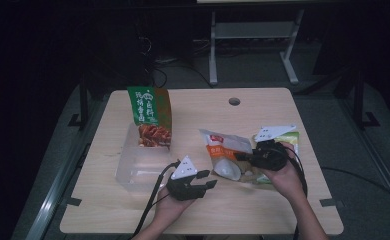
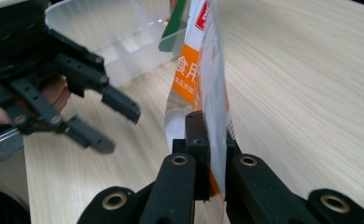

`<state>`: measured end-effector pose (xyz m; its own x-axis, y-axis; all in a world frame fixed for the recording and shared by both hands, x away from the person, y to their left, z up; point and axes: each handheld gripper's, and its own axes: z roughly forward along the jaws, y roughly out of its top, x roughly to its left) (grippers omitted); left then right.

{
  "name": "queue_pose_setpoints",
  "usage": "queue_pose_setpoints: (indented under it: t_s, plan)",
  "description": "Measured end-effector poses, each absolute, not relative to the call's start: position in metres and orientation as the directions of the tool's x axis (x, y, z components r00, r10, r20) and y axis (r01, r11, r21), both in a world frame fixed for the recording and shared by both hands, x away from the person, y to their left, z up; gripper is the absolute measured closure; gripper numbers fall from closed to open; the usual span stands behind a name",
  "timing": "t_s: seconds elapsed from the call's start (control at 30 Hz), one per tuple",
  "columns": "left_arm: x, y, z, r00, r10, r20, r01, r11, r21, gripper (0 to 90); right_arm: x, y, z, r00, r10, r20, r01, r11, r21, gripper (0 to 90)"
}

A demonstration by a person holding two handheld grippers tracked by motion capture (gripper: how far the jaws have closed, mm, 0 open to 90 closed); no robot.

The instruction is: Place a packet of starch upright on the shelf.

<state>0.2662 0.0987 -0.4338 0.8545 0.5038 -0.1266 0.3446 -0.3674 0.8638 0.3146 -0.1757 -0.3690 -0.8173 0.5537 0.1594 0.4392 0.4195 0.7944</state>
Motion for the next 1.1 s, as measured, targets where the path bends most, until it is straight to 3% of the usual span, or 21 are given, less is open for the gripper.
queue_pose_setpoints:
  t_s: [0.3,1.1]
  plan:
    - [0.247,0.108,-0.424,0.886,0.458,-0.069,0.282,-0.414,0.865,50.1,0.317,-0.167,-0.352,-0.828,0.541,0.147,0.414,0.412,0.812,90.0]
    - [0.222,0.123,-0.422,0.922,0.385,-0.047,0.232,-0.451,0.862,40.5,0.339,-0.107,-0.308,-0.871,0.471,0.136,0.358,0.421,0.833,90.0]
